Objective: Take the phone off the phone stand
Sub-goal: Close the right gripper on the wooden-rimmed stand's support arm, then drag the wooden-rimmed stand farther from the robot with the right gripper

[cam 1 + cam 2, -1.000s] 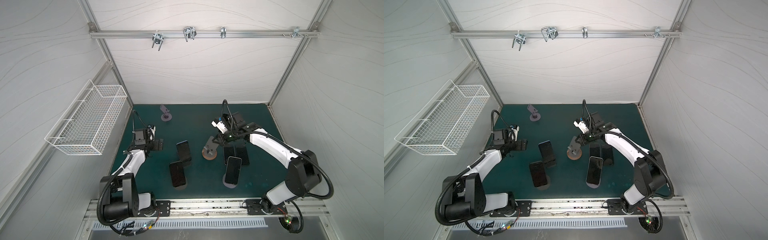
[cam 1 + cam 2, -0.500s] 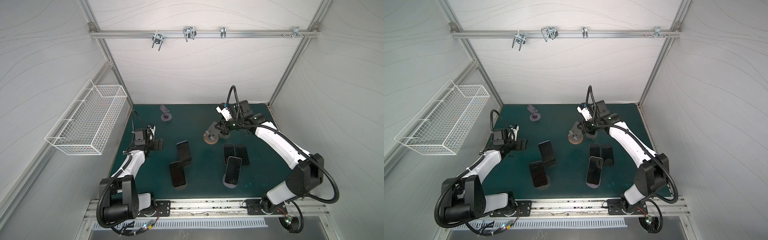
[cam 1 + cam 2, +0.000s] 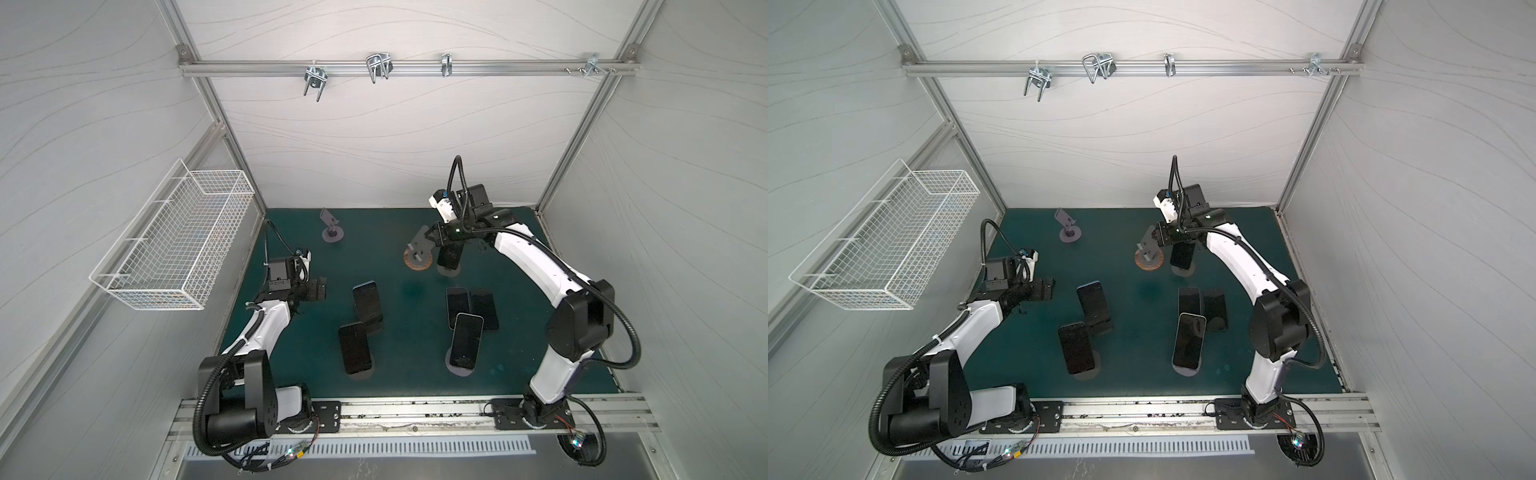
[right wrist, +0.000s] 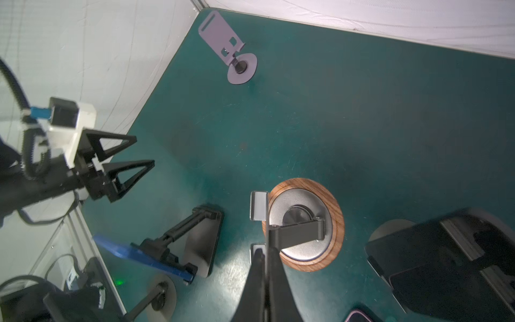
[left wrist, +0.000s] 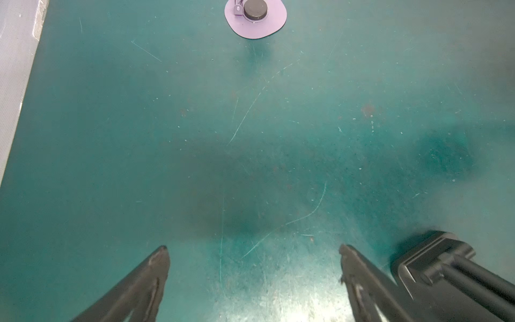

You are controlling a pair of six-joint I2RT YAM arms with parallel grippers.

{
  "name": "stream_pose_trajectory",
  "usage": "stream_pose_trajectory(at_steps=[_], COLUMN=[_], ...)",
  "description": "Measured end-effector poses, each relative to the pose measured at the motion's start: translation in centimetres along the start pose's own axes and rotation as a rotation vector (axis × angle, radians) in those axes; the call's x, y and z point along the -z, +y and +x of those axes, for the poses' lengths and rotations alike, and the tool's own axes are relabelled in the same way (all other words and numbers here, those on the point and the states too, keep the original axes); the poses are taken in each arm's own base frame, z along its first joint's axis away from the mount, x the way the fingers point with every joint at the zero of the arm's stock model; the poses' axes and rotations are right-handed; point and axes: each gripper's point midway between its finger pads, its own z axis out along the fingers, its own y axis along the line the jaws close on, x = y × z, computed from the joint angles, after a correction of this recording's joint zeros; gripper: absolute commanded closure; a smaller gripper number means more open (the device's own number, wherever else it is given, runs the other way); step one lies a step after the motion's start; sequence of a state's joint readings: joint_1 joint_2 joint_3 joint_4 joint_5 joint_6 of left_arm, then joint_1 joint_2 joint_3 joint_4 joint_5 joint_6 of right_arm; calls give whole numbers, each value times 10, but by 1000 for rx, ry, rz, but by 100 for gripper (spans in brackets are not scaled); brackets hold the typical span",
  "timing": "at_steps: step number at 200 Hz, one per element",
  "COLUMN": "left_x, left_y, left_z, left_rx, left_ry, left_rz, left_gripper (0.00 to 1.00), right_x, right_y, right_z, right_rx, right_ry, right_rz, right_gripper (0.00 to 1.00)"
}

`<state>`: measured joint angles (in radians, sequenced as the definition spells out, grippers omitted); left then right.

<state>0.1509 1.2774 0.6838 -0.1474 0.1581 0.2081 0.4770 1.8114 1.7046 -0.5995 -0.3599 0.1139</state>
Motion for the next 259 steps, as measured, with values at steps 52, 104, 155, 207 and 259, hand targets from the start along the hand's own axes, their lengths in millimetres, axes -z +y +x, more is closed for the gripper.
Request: stream_pose_trajectory(at_steps=[52, 104, 155, 207, 259], left_x=[0, 0, 0, 2, 2], left_y=[0, 0, -1, -1, -1], left_z=[0, 1, 2, 0, 0], left_rx=[0, -1, -1, -2, -2], left_ry=[0, 1, 1, -6, -8], left_rz=[0, 1, 4, 3, 2], left_gripper=[4, 4, 4, 4, 4], right_x=[-41, -75, -104, -122, -132], right_y=[-14, -27, -32, -30, -29], right_z=[-6, -7, -4, -1, -11], right_rx=[-74, -117, -123, -119, -115], right_ry=[26, 46, 71, 87, 72], right_rz=[-22, -35, -42, -51, -58], right_gripper=[100, 100, 100, 100, 100])
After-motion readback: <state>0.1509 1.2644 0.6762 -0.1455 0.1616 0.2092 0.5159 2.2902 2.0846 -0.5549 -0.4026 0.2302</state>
